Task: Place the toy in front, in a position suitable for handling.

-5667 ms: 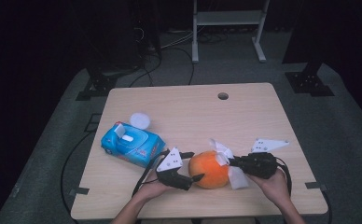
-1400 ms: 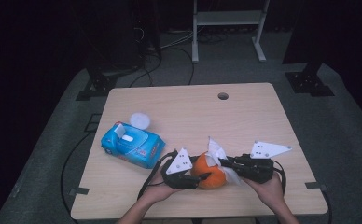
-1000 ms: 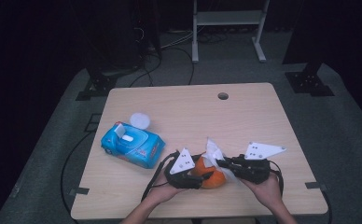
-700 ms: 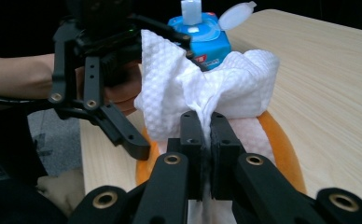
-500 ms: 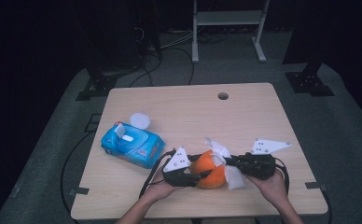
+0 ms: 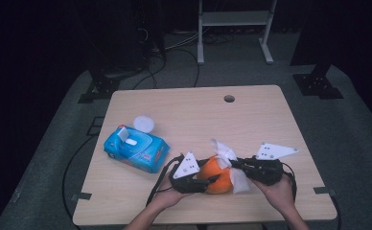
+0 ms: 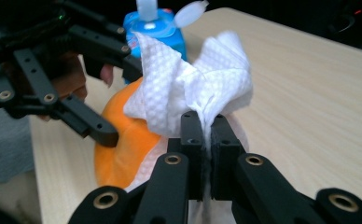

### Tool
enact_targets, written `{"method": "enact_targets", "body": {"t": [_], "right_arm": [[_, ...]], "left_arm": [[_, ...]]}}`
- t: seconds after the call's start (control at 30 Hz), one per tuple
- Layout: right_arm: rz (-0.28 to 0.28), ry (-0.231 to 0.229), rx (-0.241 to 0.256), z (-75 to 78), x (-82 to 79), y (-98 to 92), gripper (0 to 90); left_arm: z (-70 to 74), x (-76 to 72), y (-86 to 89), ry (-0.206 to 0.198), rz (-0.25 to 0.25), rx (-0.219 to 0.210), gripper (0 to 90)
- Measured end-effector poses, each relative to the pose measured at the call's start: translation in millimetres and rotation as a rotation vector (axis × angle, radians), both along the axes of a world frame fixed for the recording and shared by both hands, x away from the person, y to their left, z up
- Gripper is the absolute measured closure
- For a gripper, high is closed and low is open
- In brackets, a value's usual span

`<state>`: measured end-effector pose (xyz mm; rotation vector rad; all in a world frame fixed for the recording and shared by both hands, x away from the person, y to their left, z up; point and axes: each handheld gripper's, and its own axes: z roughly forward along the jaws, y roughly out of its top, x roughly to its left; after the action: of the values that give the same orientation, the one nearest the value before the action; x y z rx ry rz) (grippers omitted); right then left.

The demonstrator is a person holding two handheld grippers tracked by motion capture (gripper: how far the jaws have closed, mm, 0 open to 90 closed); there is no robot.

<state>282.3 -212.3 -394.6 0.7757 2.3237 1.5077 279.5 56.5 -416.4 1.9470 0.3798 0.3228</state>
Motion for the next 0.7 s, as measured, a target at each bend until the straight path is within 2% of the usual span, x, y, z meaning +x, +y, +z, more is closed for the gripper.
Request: {"method": "enact_targets", "body": {"t": [0.07,0.1,0.17,0.23,0.27,0.3,0.4,0.47,0.5,0.53,0.6,0.7], "right_arm": [[0.027,-0.022,0.031,4.4,-5.2,2.6,85.7],[0.040,-0.029,0.029,6.1,-7.1,6.0,85.6],[0.057,-0.038,-0.009,5.5,-7.6,11.8,85.6],[0.061,-0.009,-0.007,-0.3,-3.0,9.2,85.7],[0.050,-0.005,-0.007,-1.4,-2.0,7.1,85.7],[0.040,0.001,0.000,-1.7,-0.7,4.0,85.6],[0.024,-0.001,0.011,1.1,-0.7,-0.3,85.6],[0.024,-0.013,0.021,3.0,-2.6,0.4,85.6],[0.041,-0.025,0.029,6.3,-6.0,3.0,85.6],[0.092,-0.043,0.057,11.7,-12.6,10.4,85.7],[0.119,-0.073,0.020,14.2,-17.5,20.3,85.6],[0.107,-0.070,-0.038,9.4,-16.7,25.7,85.7]], "left_arm": [[-1.9,-0.6,-2.3,0.000,-0.017,-0.001,38.1],[-2.2,-0.9,-3.3,-0.003,-0.022,-0.003,34.0],[-3.6,0.7,-3.5,-0.001,-0.027,-0.013,21.2],[-6.8,3.2,-2.1,0.036,-0.020,-0.030,8.8],[-8.6,4.1,-1.4,0.040,-0.016,-0.023,8.4],[-10.2,4.8,-0.7,0.038,-0.016,-0.009,9.5],[-11.2,4.3,-0.7,0.023,-0.008,-0.010,28.1],[-10.6,3.0,-2.7,0.008,-0.007,-0.003,33.5],[-10.5,0.6,-5.8,-0.003,-0.011,-0.002,33.5],[-10.6,-2.8,-10.3,-0.022,-0.018,0.010,34.9],[-10.7,-6.7,-14.6,-0.051,-0.021,0.025,35.0],[-12.8,-8.6,-14.3,-0.056,-0.031,0.029,36.0]]}}
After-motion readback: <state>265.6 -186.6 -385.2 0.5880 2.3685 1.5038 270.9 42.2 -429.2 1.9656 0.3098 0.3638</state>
